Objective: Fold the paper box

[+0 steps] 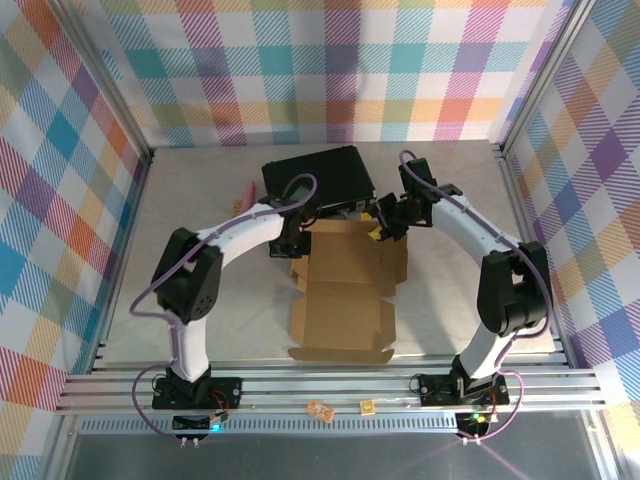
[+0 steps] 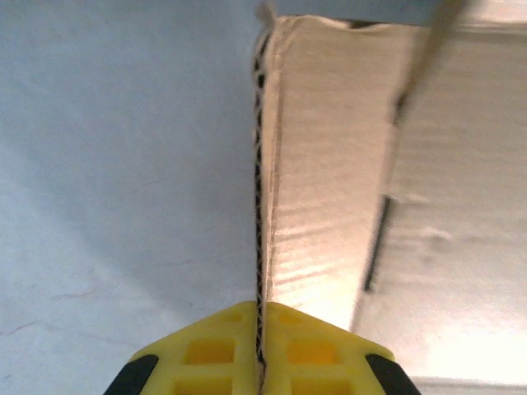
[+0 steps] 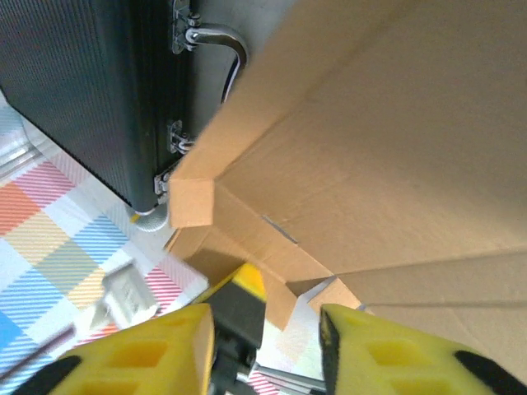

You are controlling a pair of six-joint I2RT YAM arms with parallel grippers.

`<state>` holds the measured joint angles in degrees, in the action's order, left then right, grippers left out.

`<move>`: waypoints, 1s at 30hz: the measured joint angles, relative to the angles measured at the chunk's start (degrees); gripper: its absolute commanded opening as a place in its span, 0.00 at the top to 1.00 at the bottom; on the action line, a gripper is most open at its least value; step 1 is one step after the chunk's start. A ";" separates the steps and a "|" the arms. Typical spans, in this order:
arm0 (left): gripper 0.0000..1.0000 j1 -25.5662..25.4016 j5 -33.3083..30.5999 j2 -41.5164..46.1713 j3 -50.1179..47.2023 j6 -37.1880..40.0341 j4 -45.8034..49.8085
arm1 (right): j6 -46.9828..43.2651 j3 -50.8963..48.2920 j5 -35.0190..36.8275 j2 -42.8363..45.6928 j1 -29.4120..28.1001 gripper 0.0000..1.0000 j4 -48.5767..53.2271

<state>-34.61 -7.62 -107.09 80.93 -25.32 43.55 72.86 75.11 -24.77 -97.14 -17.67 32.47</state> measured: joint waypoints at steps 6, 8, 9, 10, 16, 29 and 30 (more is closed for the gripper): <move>1.00 -0.98 -4.72 16.09 -11.08 -0.42 -15.17 | 9.92 0.04 0.20 2.95 0.07 0.36 -0.07; 1.00 -0.98 -6.05 18.51 -14.88 -0.39 -22.36 | 14.78 0.83 1.01 3.21 -0.35 0.32 -0.44; 1.00 -0.98 -6.58 18.93 -16.24 -0.39 -25.14 | 16.85 1.53 1.73 3.21 -0.68 0.30 -0.66; 1.00 -0.98 -7.10 19.06 -17.90 -0.37 -28.61 | 19.04 2.47 2.73 3.21 -1.18 0.29 -0.92; 1.00 -1.62 -8.22 19.04 -24.15 2.21 -40.85 | 26.69 8.35 6.64 1.88 -3.04 0.26 -6.91; 1.00 -2.16 -8.35 19.89 -26.86 10.21 -48.26 | 21.55 30.62 -0.68 -19.82 -1.88 0.37 -4.20; 1.00 -2.16 -8.35 20.11 -26.86 10.45 -48.28 | 21.24 30.56 -0.87 -19.82 -1.75 0.39 -4.20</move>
<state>-36.77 -15.97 -86.98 54.06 -14.87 -4.73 94.11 105.67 -25.65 -116.97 -19.42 28.27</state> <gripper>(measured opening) 0.062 0.635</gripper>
